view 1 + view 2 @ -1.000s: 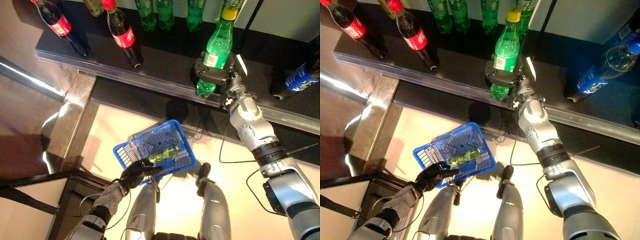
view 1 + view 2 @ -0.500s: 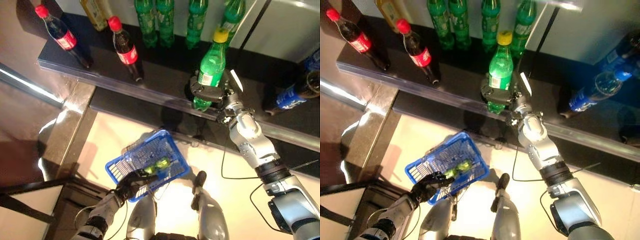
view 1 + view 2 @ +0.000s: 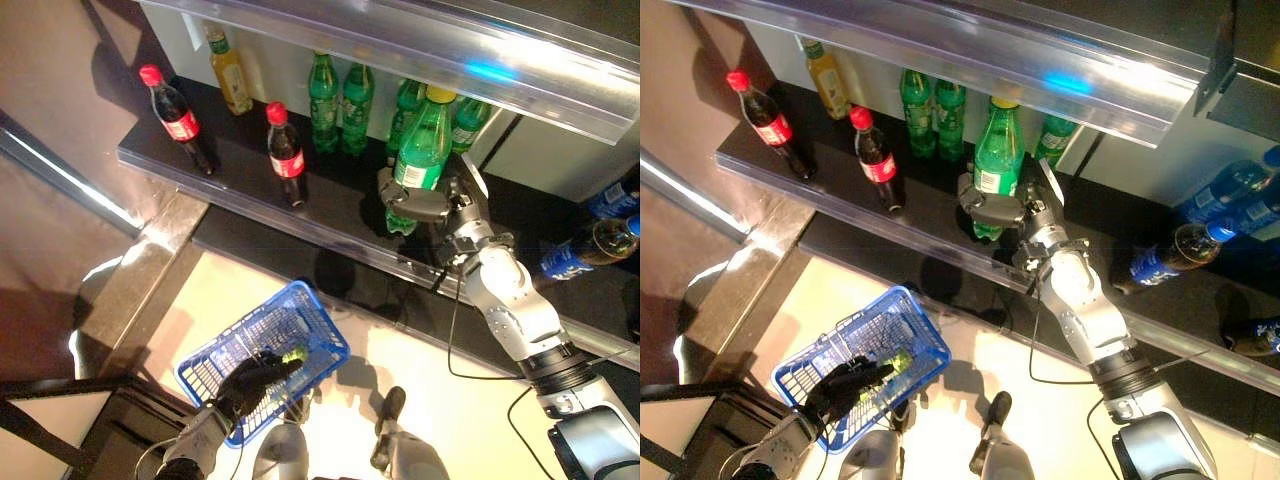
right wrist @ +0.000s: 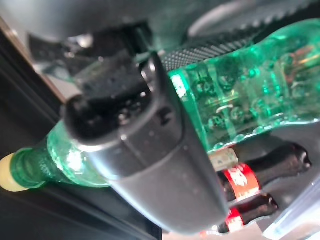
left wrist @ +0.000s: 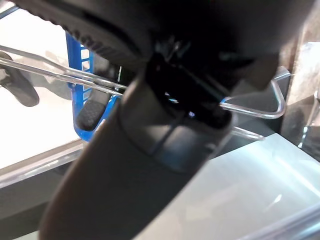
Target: Pick up the drink and place into the basket.
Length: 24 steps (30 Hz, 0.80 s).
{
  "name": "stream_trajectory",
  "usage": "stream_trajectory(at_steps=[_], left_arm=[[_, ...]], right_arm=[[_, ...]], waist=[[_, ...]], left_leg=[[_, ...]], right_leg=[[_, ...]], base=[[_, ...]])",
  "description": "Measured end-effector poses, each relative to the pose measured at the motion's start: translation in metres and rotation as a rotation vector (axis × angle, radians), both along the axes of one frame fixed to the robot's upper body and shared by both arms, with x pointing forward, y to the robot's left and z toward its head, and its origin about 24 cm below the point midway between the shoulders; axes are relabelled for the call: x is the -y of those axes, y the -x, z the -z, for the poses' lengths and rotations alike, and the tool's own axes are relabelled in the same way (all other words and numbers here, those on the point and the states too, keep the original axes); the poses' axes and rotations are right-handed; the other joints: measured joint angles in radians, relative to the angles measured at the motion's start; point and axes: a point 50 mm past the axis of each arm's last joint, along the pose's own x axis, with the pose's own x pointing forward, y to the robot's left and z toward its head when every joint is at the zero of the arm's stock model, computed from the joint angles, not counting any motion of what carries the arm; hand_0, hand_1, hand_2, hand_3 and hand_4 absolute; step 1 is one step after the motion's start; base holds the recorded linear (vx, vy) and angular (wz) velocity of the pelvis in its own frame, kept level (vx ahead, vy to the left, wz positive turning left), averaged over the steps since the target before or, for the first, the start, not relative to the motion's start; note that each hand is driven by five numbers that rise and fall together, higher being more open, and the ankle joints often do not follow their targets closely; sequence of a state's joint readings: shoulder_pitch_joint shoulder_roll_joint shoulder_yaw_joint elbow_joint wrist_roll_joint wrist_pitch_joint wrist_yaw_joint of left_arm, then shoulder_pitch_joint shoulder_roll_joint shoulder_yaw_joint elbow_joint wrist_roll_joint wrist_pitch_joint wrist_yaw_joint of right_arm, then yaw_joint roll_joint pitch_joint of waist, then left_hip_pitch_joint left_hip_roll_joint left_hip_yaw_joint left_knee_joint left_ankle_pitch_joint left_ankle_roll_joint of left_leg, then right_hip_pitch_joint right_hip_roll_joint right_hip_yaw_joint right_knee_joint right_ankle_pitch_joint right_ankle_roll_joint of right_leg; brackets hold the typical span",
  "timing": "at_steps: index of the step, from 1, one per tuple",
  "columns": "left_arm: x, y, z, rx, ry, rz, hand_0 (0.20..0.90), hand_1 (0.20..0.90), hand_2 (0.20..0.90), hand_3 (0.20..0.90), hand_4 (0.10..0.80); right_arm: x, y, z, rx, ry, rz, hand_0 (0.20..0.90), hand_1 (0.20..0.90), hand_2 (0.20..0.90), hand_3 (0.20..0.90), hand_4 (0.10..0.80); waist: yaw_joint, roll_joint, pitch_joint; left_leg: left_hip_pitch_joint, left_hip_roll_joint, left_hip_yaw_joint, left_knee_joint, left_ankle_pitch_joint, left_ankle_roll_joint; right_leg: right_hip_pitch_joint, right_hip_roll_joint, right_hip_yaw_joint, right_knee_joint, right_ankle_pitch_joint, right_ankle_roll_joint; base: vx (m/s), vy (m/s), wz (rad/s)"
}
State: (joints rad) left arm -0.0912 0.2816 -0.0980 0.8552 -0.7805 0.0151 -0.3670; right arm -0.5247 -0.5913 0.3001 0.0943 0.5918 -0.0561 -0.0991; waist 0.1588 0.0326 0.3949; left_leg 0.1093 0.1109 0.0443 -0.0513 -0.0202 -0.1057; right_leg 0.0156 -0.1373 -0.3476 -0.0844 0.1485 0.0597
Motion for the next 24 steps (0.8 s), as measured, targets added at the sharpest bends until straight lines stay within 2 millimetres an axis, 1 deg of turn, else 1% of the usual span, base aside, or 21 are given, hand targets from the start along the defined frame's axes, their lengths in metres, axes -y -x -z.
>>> stream_trajectory(at_steps=[3,5,7,8,10,13,16,21,24], left_arm=[[0.002,0.002,-0.007,0.048,0.028,-0.006,0.3,0.3,0.3,0.2,0.1],[0.005,-0.001,-0.014,0.09,0.056,-0.003,0.3,0.3,0.3,0.2,0.1],[0.009,-0.006,-0.025,0.15,0.081,0.003,0.3,0.3,0.3,0.2,0.1],[0.011,-0.01,-0.031,0.18,0.09,0.014,0.3,0.3,0.3,0.2,0.1],[0.015,-0.015,-0.042,0.232,0.099,0.035,0.3,0.3,0.3,0.2,0.1],[0.018,-0.022,-0.055,0.282,0.108,0.068,0.3,0.3,0.3,0.2,0.1],[0.025,-0.029,-0.074,0.349,0.102,0.14,0.3,0.3,0.3,0.2,0.1],[0.027,-0.033,-0.09,0.405,0.084,0.198,0.3,0.3,0.3,0.2,0.1],[0.03,-0.035,-0.1,0.437,0.088,0.23,0.3,0.3,0.3,0.2,0.1]], right_arm=[[0.002,0.002,0.005,-0.015,0.002,-0.007,0.3,0.3,0.3,0.2,0.1],[0.003,0.003,0.011,-0.032,0.0,-0.009,0.3,0.3,0.3,0.2,0.1],[0.001,0.006,0.019,-0.057,-0.012,-0.023,0.3,0.3,0.3,0.2,0.1],[0.0,0.007,0.024,-0.071,-0.021,-0.027,0.3,0.3,0.3,0.2,0.1],[-0.001,0.009,0.029,-0.087,-0.029,-0.032,0.3,0.3,0.3,0.2,0.1],[-0.002,0.01,0.033,-0.097,-0.037,-0.035,0.3,0.3,0.3,0.2,0.1],[-0.003,0.01,0.033,-0.098,-0.039,-0.037,0.3,0.3,0.3,0.2,0.1],[-0.008,0.011,0.035,-0.101,-0.057,-0.052,0.3,0.3,0.3,0.2,0.1],[-0.009,0.011,0.035,-0.103,-0.056,-0.059,0.3,0.3,0.3,0.2,0.1]], waist=[[0.01,-0.012,-0.007],[0.024,-0.018,-0.01],[0.032,-0.031,-0.017],[0.031,-0.037,-0.02],[0.035,-0.042,-0.024],[0.051,-0.046,-0.026],[0.061,-0.048,-0.027],[0.078,-0.048,-0.027],[0.094,-0.048,-0.027]], left_leg=[[0.001,0.0,0.0,-0.001,0.006,-0.001],[0.007,0.0,-0.002,-0.002,0.007,-0.001],[0.008,0.0,-0.009,-0.002,0.011,-0.002],[0.007,-0.001,-0.021,-0.003,0.014,-0.001],[0.007,-0.002,-0.028,-0.004,0.016,-0.001],[0.002,-0.002,-0.034,-0.004,0.018,-0.001],[-0.008,-0.006,-0.058,-0.004,0.024,0.0],[-0.011,-0.012,-0.08,-0.004,0.028,0.002],[-0.008,-0.016,-0.084,-0.004,0.028,0.002]], right_leg=[[0.006,-0.001,-0.007,0.0,0.0,0.0],[0.014,-0.001,-0.01,0.0,-0.001,0.0],[0.02,-0.002,-0.017,0.0,-0.001,0.0],[0.026,-0.004,-0.03,0.0,-0.001,0.001],[0.031,-0.005,-0.036,0.0,-0.002,0.001],[0.033,-0.005,-0.042,0.0,-0.002,0.001],[0.034,-0.006,-0.067,0.0,-0.003,0.003],[0.044,-0.011,-0.088,0.0,-0.006,0.007],[0.05,-0.014,-0.092,0.0,-0.007,0.009]], base=[[-0.001,0.004,0.1],[0.005,-0.008,0.06],[0.002,-0.02,0.13],[0.003,-0.033,0.22],[0.006,-0.032,0.15],[0.008,-0.024,0.08],[0.014,-0.03,0.22],[0.012,-0.009,0.12],[0.018,-0.01,0.08]])
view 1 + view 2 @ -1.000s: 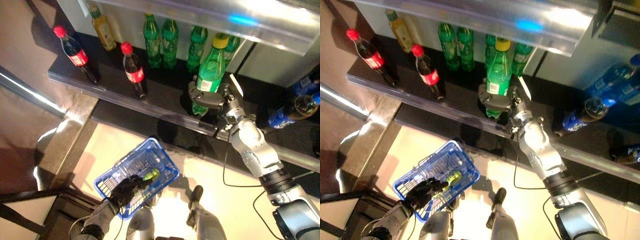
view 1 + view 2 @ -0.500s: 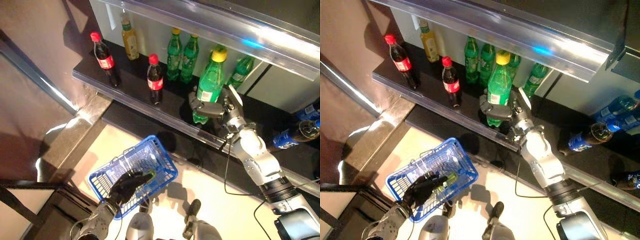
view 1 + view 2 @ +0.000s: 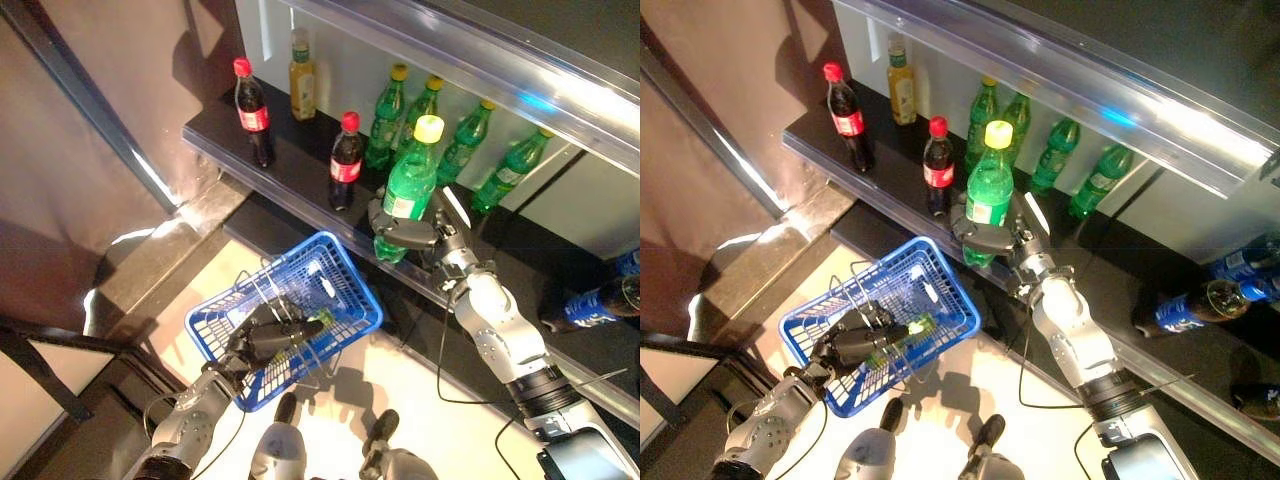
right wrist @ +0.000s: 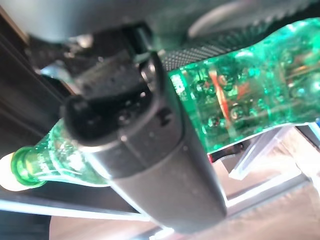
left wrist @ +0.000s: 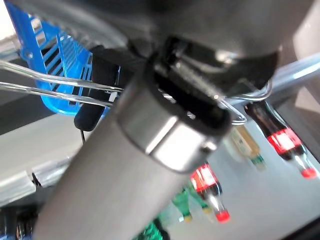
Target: Pick up the drink and place into the basket.
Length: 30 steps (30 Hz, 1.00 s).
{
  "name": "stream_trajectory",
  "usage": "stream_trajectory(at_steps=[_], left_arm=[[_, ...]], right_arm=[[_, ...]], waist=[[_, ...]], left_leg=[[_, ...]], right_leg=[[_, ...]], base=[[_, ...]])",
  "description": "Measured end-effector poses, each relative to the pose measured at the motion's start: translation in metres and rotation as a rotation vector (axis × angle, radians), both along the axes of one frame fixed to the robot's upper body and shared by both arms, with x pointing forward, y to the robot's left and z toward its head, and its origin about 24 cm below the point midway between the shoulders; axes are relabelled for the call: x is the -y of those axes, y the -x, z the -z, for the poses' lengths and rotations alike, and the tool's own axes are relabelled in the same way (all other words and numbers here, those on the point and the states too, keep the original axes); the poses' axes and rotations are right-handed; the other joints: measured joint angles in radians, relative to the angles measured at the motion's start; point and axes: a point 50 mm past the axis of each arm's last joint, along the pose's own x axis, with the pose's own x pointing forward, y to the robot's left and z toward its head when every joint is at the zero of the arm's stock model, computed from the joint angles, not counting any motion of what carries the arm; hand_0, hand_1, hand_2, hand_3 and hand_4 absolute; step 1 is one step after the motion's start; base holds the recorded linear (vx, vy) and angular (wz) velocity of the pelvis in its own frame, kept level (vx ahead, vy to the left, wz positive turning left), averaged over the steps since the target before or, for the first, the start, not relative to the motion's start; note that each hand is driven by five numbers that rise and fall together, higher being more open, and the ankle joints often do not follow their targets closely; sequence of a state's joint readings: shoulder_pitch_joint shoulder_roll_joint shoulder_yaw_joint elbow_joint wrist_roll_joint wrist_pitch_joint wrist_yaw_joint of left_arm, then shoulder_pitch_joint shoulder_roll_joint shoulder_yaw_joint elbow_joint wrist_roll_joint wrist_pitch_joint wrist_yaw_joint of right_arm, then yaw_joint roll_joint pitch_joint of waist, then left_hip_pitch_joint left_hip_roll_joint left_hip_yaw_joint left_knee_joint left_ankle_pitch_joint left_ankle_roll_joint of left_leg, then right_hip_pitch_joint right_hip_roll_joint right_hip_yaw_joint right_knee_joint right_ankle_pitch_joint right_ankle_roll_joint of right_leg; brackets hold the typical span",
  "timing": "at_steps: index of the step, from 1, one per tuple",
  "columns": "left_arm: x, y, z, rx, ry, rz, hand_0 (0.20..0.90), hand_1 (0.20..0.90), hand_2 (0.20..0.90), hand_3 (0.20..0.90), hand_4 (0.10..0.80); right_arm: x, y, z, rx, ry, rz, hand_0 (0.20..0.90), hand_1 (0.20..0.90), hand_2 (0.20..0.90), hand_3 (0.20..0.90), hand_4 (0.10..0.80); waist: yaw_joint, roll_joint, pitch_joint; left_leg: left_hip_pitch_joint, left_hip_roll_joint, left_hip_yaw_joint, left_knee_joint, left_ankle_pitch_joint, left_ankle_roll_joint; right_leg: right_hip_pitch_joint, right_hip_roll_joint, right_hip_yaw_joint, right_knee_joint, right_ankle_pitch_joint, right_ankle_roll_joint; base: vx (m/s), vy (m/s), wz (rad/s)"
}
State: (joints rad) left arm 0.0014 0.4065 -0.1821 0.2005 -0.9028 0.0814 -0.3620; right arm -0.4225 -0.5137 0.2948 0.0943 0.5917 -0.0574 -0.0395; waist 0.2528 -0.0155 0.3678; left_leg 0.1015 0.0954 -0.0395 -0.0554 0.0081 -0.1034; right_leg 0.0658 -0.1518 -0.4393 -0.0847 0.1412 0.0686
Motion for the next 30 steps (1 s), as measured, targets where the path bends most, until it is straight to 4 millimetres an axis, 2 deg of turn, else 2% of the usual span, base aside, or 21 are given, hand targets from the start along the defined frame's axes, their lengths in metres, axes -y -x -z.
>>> stream_trajectory(at_steps=[10,19,30], left_arm=[[0.003,-0.003,-0.02,0.066,-0.013,0.055,0.3,0.3,0.3,0.2,0.1],[0.007,-0.003,-0.029,0.09,0.004,0.087,0.3,0.3,0.3,0.2,0.1],[0.025,0.0,-0.041,0.137,0.029,0.187,0.3,0.3,0.3,0.2,0.1]], right_arm=[[-0.005,0.001,0.003,-0.005,0.025,-0.023,0.3,0.3,0.3,0.2,0.1],[-0.013,0.003,0.008,-0.017,0.05,-0.068,0.3,0.3,0.3,0.2,0.1],[-0.036,0.01,0.022,-0.044,0.13,-0.159,0.3,0.3,0.3,0.2,0.1]], waist=[[0.021,0.0,0.0],[0.033,0.0,0.0],[0.057,0.0,0.0]], left_leg=[[-0.006,-0.005,-0.02,0.0,0.002,0.002],[-0.008,-0.006,-0.022,-0.001,0.002,0.002],[-0.015,-0.007,-0.038,0.001,0.003,0.002]], right_leg=[[0.006,-0.006,-0.02,0.0,-0.004,0.005],[0.006,-0.007,-0.023,0.0,-0.005,0.006],[0.009,-0.007,-0.04,0.0,-0.007,0.008]], base=[[0.014,-0.008,0.05],[0.0,0.0,0.0],[0.001,-0.002,0.04]])
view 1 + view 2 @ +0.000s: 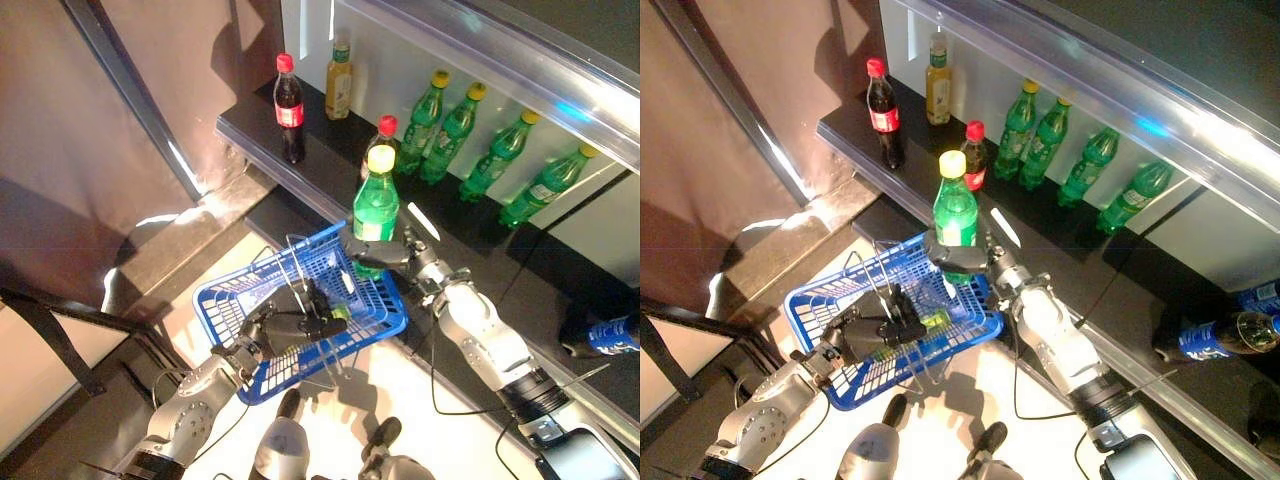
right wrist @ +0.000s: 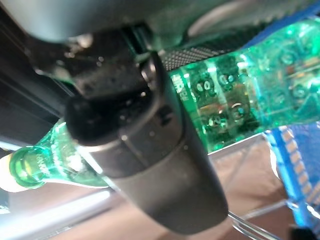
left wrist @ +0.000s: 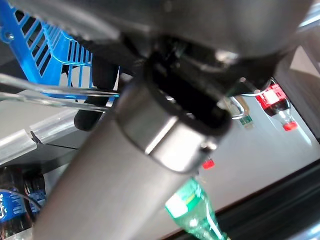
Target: Pick up the drink and place into the basket.
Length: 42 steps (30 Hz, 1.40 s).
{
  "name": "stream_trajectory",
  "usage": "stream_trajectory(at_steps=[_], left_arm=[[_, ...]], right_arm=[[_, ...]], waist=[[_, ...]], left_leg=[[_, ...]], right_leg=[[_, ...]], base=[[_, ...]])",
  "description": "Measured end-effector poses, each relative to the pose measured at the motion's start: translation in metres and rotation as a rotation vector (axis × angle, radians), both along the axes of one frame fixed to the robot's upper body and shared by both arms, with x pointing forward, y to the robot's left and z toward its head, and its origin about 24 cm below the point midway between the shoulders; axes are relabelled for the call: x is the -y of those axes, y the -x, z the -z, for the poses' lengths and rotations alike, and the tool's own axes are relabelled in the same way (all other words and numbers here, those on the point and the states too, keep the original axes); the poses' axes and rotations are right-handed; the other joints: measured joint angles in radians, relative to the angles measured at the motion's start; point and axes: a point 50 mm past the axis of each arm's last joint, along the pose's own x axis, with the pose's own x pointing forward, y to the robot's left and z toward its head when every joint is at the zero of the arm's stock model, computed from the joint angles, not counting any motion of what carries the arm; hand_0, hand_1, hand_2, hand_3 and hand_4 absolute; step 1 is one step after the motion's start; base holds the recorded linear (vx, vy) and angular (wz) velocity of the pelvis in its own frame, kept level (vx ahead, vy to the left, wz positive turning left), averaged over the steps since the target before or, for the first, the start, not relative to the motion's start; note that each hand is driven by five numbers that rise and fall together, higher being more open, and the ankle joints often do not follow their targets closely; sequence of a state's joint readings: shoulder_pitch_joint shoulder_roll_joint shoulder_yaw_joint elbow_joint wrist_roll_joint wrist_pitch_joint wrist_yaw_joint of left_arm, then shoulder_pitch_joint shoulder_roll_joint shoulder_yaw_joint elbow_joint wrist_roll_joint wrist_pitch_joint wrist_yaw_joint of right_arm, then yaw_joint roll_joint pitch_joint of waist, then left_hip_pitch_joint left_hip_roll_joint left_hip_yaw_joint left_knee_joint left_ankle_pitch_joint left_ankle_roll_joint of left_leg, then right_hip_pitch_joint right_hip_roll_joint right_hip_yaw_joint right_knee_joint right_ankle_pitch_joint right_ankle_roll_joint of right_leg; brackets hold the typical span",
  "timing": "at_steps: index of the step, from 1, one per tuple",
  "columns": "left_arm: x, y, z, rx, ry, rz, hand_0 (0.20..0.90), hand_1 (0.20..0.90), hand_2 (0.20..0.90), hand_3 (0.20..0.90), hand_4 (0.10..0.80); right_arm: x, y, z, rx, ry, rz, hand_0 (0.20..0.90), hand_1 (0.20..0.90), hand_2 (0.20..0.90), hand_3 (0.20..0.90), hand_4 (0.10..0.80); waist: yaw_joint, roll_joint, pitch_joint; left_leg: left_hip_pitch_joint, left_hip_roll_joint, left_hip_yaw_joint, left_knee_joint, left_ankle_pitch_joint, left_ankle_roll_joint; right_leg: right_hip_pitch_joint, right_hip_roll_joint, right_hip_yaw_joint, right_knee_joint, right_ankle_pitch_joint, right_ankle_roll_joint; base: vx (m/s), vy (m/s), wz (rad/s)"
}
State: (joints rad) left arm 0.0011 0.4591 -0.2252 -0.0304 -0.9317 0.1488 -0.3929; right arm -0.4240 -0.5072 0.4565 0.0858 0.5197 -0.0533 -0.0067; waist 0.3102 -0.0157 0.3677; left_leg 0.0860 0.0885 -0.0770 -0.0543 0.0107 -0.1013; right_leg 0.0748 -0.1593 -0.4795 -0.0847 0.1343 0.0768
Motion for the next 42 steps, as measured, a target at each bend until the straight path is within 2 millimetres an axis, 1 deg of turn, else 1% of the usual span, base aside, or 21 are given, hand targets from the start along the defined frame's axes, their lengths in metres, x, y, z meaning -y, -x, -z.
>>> stream_trajectory(at_steps=[5,9,13,15,19,23,27,30,36,41,42], left_arm=[[0.005,0.001,-0.007,0.026,0.01,0.04,0.3,0.3,0.3,0.2,0.1],[0.006,0.002,-0.01,0.043,0.016,0.061,0.3,0.3,0.3,0.2,0.1],[0.006,0.002,-0.01,0.044,0.018,0.07,0.3,0.3,0.3,0.2,0.1],[0.004,0.003,-0.01,0.04,0.004,0.086,0.3,0.3,0.3,0.2,0.1],[0.002,0.003,-0.01,0.037,-0.01,0.103,0.3,0.3,0.3,0.2,0.1],[0.002,0.004,-0.012,0.051,-0.013,0.123,0.3,0.3,0.3,0.2,0.1],[0.006,0.007,-0.028,0.119,-0.022,0.172,0.3,0.3,0.3,0.2,0.1],[0.009,0.008,-0.035,0.155,-0.012,0.199,0.3,0.3,0.3,0.2,0.1],[0.011,0.01,-0.039,0.181,-0.007,0.229,0.3,0.3,0.3,0.2,0.1],[0.01,0.01,-0.039,0.18,-0.009,0.229,0.3,0.3,0.3,0.2,0.1],[0.01,0.01,-0.039,0.18,-0.01,0.229,0.3,0.3,0.3,0.2,0.1]], right_arm=[[-0.013,0.003,0.005,-0.001,0.027,-0.037,0.3,0.3,0.3,0.2,0.1],[-0.022,0.002,0.003,0.003,0.059,-0.065,0.3,0.3,0.3,0.2,0.1],[-0.025,0.001,0.002,0.023,0.094,-0.071,0.3,0.3,0.3,0.2,0.1],[-0.025,0.001,0.003,0.029,0.113,-0.061,0.3,0.3,0.3,0.2,0.1],[-0.029,-0.002,0.004,0.054,0.158,-0.037,0.3,0.3,0.3,0.2,0.1],[-0.028,-0.007,0.017,0.034,0.222,0.008,0.3,0.3,0.3,0.2,0.1],[-0.022,-0.008,0.039,-0.051,0.276,0.04,0.3,0.3,0.3,0.2,0.1],[-0.02,-0.006,0.045,-0.076,0.286,0.052,0.3,0.3,0.3,0.2,0.1],[-0.02,-0.004,0.051,-0.102,0.282,0.061,0.3,0.3,0.3,0.2,0.1],[-0.02,-0.004,0.065,-0.158,0.285,0.076,0.3,0.3,0.3,0.2,0.1],[-0.018,-0.002,0.07,-0.173,0.287,0.079,0.3,0.3,0.3,0.2,0.1]], waist=[[0.024,0.0,0.0],[0.05,0.0,0.0],[0.073,-0.001,0.0],[0.076,-0.002,-0.001],[0.098,-0.01,-0.006],[0.102,-0.025,-0.014],[0.121,-0.029,-0.017],[0.123,-0.029,-0.017],[0.121,-0.03,-0.017],[0.121,-0.03,-0.017],[0.122,-0.03,-0.017]], left_leg=[[0.0,-0.003,-0.018,0.0,0.0,0.0],[0.0,-0.006,-0.023,0.001,0.001,0.001],[-0.002,-0.008,-0.033,0.002,0.001,0.001],[-0.001,-0.01,-0.049,0.002,0.002,0.001],[-0.002,-0.014,-0.053,0.002,0.002,0.001],[-0.002,-0.02,-0.071,0.002,0.002,0.002],[-0.003,-0.025,-0.071,0.002,0.003,0.002],[-0.002,-0.024,-0.071,0.002,0.003,0.002],[-0.002,-0.024,-0.07,0.002,0.003,0.002],[-0.002,-0.024,-0.07,0.002,0.003,0.002],[-0.002,-0.024,-0.07,0.002,0.003,0.002]], right_leg=[[0.011,-0.003,-0.007,0.0,-0.007,0.006],[0.015,-0.006,-0.011,0.0,-0.008,0.008],[0.02,-0.008,-0.022,0.0,-0.011,0.011],[0.03,-0.01,-0.038,0.0,-0.015,0.014],[0.031,-0.014,-0.041,0.0,-0.017,0.016],[0.044,-0.019,-0.062,0.0,-0.022,0.023],[0.044,-0.023,-0.063,0.0,-0.022,0.024],[0.044,-0.023,-0.063,0.0,-0.023,0.024],[0.044,-0.023,-0.062,0.0,-0.023,0.024],[0.044,-0.023,-0.062,0.0,-0.023,0.025],[0.044,-0.023,-0.062,0.0,-0.023,0.025]], base=[[0.003,0.01,0.1],[0.0,0.004,0.05],[0.003,-0.01,0.09],[0.008,-0.016,0.19],[0.004,0.0,0.04],[0.004,0.007,0.14],[0.0,0.001,0.01],[0.0,0.0,0.0],[0.0,0.0,0.0],[0.0,0.0,0.0],[0.0,0.0,0.0]])
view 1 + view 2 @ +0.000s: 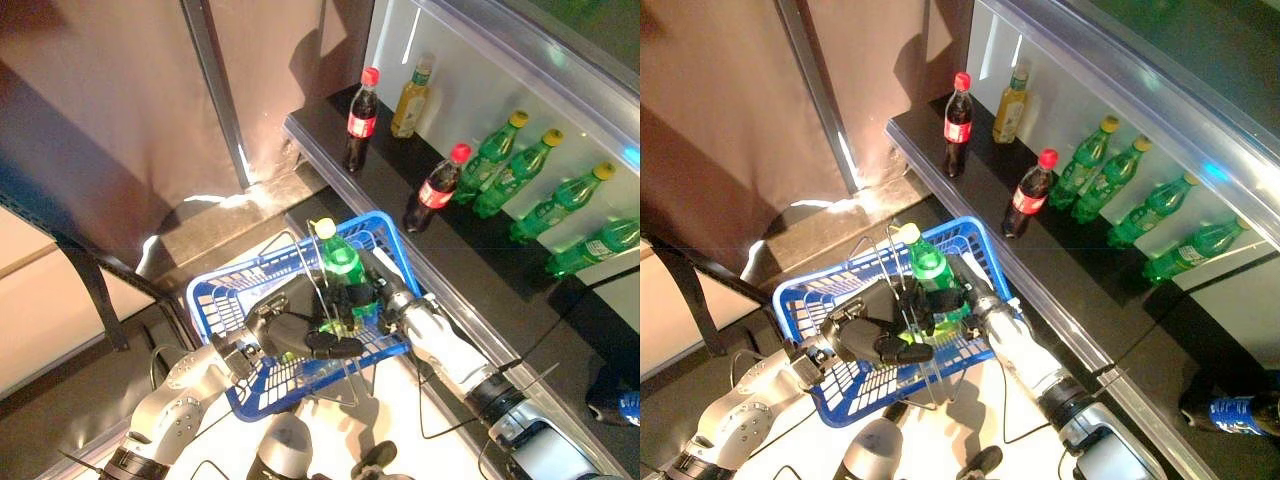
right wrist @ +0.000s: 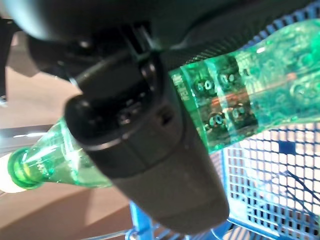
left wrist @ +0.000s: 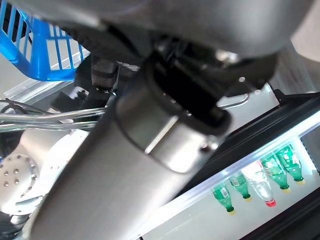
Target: Pick up the drink and place into the basket.
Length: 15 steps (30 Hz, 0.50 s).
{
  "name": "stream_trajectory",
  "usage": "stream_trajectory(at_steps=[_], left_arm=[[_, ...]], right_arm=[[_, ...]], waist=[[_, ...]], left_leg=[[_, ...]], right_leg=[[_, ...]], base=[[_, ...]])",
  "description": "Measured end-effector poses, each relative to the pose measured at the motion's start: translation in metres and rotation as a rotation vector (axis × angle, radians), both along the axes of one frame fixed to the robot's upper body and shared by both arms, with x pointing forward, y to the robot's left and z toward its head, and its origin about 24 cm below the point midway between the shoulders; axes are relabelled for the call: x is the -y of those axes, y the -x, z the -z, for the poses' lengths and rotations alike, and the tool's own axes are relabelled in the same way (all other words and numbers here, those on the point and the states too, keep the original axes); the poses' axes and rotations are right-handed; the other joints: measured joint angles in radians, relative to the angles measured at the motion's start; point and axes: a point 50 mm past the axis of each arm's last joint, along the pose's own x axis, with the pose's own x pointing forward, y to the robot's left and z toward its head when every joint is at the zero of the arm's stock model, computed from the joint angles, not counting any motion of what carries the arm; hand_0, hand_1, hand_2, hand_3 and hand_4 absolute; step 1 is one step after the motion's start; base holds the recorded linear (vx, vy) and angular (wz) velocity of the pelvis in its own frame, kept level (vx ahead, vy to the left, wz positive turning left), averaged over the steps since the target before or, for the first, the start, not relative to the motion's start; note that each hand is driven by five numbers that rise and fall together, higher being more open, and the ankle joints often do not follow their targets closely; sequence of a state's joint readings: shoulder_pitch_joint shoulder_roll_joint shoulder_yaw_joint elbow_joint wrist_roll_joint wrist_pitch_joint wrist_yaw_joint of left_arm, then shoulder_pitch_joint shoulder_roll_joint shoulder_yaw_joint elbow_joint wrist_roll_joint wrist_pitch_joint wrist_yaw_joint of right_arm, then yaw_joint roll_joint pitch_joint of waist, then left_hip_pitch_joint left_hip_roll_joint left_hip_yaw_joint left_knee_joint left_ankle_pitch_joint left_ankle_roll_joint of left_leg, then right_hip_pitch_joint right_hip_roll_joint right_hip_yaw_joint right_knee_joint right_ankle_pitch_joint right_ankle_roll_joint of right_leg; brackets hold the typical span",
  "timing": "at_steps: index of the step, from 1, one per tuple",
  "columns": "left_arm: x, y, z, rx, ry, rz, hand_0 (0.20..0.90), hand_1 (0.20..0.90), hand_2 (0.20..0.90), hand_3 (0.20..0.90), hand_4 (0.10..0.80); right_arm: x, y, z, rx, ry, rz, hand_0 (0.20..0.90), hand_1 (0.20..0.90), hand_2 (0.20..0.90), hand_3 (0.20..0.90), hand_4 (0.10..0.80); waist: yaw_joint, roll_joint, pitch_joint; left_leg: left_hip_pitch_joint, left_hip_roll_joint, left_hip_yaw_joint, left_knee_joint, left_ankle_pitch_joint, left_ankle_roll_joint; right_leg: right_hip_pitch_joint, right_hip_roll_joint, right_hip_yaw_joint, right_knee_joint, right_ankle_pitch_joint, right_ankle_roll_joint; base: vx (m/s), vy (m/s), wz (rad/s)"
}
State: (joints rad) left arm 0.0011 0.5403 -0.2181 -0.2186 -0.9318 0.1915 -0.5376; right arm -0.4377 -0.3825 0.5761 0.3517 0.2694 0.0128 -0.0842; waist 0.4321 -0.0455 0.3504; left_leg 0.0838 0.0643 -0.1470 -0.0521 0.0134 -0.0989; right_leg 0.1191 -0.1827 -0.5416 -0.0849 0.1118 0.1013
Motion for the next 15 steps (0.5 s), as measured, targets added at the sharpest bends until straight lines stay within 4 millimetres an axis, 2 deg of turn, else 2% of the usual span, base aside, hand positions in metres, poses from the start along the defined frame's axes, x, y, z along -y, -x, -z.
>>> stream_trajectory(at_steps=[9,15], left_arm=[[0.0,0.001,-0.001,0.013,0.0,0.028,0.3,0.3,0.3,0.2,0.1],[0.004,0.004,-0.013,0.067,0.001,0.07,0.3,0.3,0.3,0.2,0.1]], right_arm=[[0.009,0.005,0.019,-0.059,0.049,0.028,0.3,0.3,0.3,0.2,0.1],[0.008,0.005,0.023,-0.056,0.093,0.012,0.3,0.3,0.3,0.2,0.1]], waist=[[-0.003,0.0,0.0],[-0.001,0.0,0.0]], left_leg=[[0.0,0.0,0.0,0.0,0.0,0.0],[0.0,0.0,0.0,0.0,0.0,0.0]], right_leg=[[0.0,0.0,0.0,0.0,0.0,0.0],[0.0,0.001,0.0,0.0,0.0,0.0]], base=[[0.0,0.0,0.0],[0.0,0.0,0.0]])
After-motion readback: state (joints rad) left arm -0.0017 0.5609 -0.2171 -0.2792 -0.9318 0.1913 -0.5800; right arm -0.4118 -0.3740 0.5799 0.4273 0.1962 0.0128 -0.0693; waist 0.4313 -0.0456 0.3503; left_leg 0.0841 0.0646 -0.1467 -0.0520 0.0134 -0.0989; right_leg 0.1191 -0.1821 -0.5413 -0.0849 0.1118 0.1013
